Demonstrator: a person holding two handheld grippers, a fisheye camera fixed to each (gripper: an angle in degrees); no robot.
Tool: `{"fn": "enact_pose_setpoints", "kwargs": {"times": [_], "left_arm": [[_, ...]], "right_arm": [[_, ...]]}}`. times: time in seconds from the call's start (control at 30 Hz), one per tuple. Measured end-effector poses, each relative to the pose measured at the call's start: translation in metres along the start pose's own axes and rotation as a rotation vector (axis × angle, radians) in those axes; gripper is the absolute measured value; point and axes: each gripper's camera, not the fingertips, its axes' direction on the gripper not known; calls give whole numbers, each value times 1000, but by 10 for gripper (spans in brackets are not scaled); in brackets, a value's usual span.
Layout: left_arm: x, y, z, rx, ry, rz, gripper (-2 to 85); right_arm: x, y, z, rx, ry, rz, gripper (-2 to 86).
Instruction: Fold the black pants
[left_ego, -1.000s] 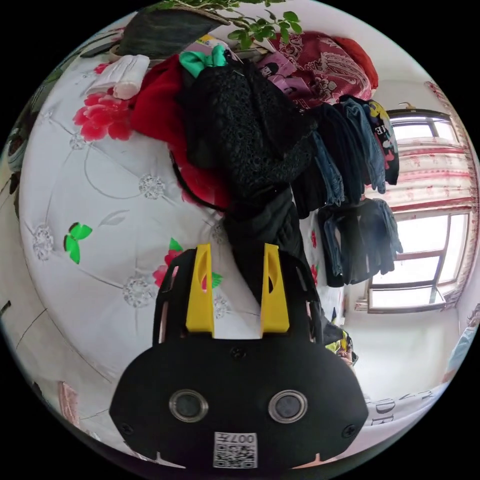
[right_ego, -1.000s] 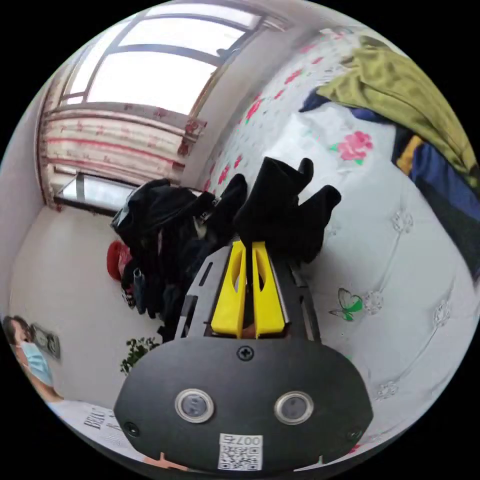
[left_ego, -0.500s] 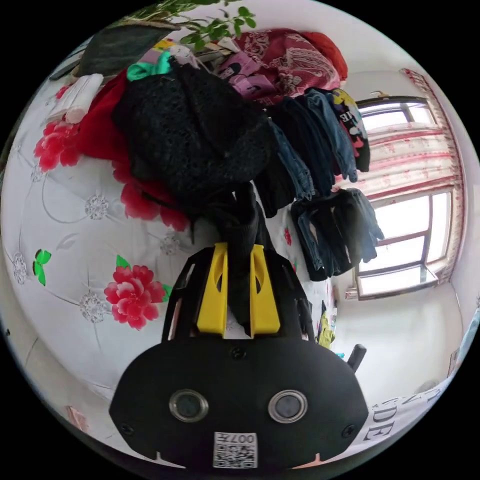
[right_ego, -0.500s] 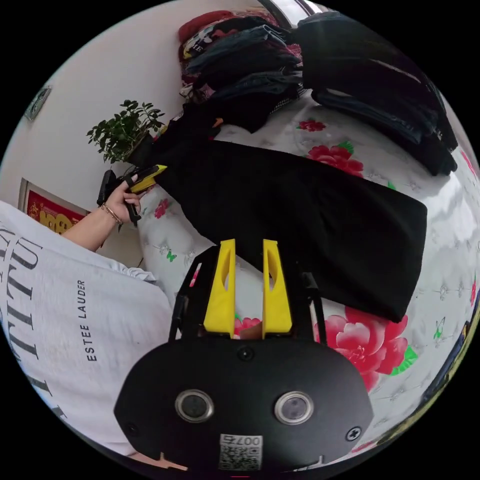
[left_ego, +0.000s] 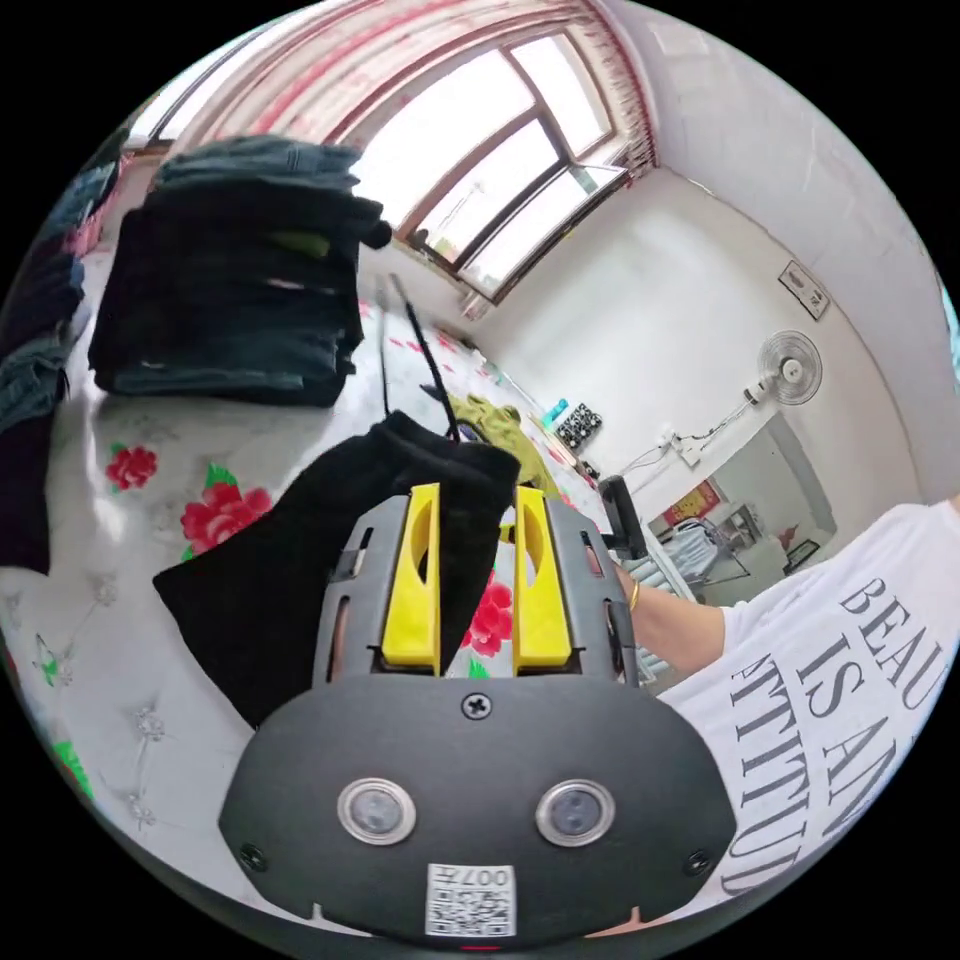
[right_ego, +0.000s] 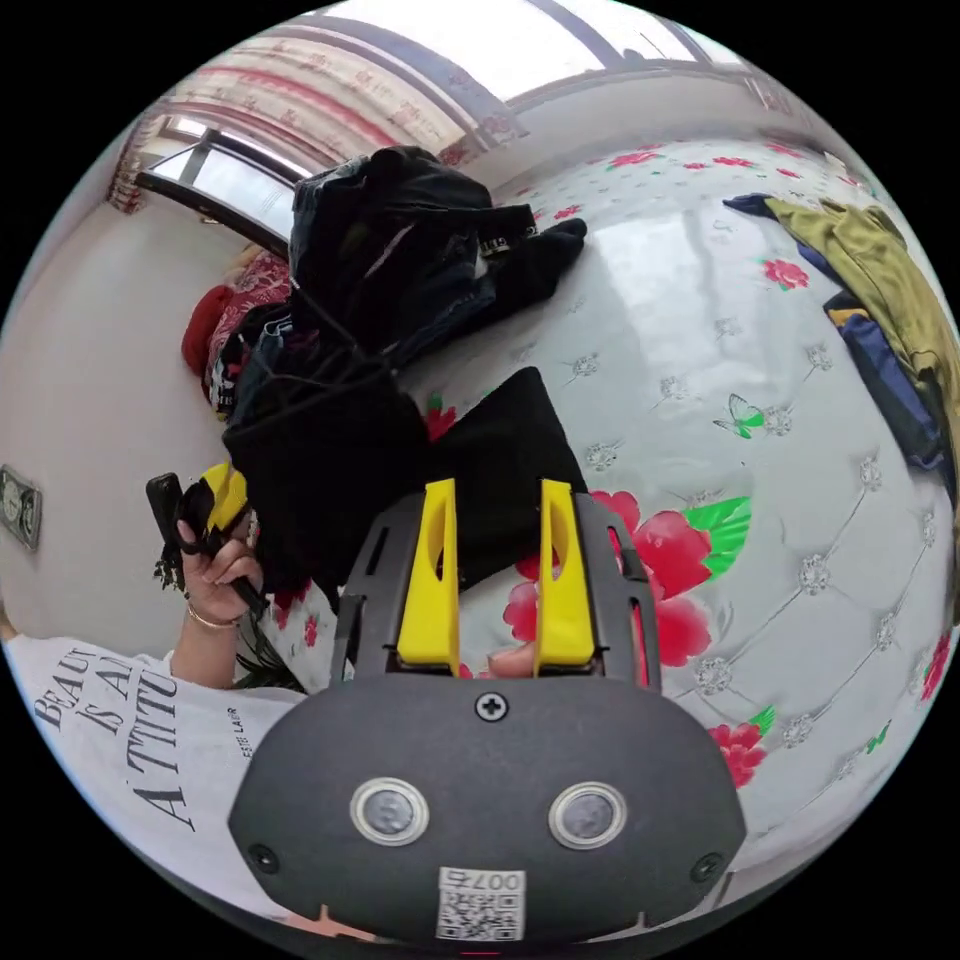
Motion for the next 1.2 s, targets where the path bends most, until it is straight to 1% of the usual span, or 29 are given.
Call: {"fn": "enact_pose_setpoints", "kwargs": {"times": [0.03, 0.07, 0.13, 0.17, 0.23, 0.3, 0.33, 0.43, 0.53, 0.57, 0.6, 0.63, 0.7, 0.73, 0.8, 0.87, 0.93, 0.97, 1.07, 1.13, 1.2], "left_arm": [[-10, 4, 27, -60, 5, -37, 110], [-16, 8, 37, -82, -10, -51, 111], [-46, 35, 51, -132, -89, -135, 112], [-56, 44, 50, -135, -112, -161, 113], [-98, 83, 30, -129, -244, -308, 117], [-128, 112, 9, -102, -313, -420, 123], [-144, 128, 0, -85, -330, -475, 129], [-169, 153, 2, -106, -321, -529, 143], [-185, 167, 37, -189, -280, -529, 143], [-189, 170, 47, -215, -266, -528, 137], [-195, 176, 67, -266, -246, -526, 123], [-193, 179, 73, -220, -296, -472, 107], [-202, 182, 85, -245, -280, -471, 76], [-211, 182, 90, -266, -233, -499, 55], [-217, 178, 87, -259, -202, -511, 27], [-212, 170, 77, -220, -171, -470, 12], [-204, 156, 68, -170, -82, -440, 3], [-202, 151, 65, -158, -68, -429, 2], [-186, 114, 43, -93, -9, -324, -1], [-170, 74, 11, -9, 23, -212, -1], [-160, 36, -22, 65, 25, -127, 1]], "right_arm": [[7, 0, -1, 3, -1, 19, 110], [19, 2, -3, 4, -4, 52, 115], [36, 2, -1, -9, -13, 83, 121], [46, 1, 2, -28, -19, 89, 125], [58, -3, 6, -49, 1, 87, 131], [71, -14, 16, -81, 26, 63, 140], [74, -18, 20, -92, 32, 55, 142], [84, -38, 43, -181, 45, 1, 154], [90, -48, 75, -350, 97, -64, 147], [85, -48, 74, -326, 143, -119, 132], [84, -47, 81, -384, 71, -139, 114], [86, -46, 85, -412, 46, -115, 105], [92, -43, 79, -407, 20, -88, 72], [94, -43, 75, -404, 11, -78, 63], [100, -41, 49, -345, -106, -39, 33], [98, -38, 25, -284, -221, -29, 16], [90, -39, 4, -235, -322, -30, 8], [78, -43, -8, -213, -378, -58, 5], [35, -65, -44, -140, -429, -175, 0], [7, -85, -72, -68, -475, -246, -1], [-32, -122, -114, 48, -569, -334, -1]]}}
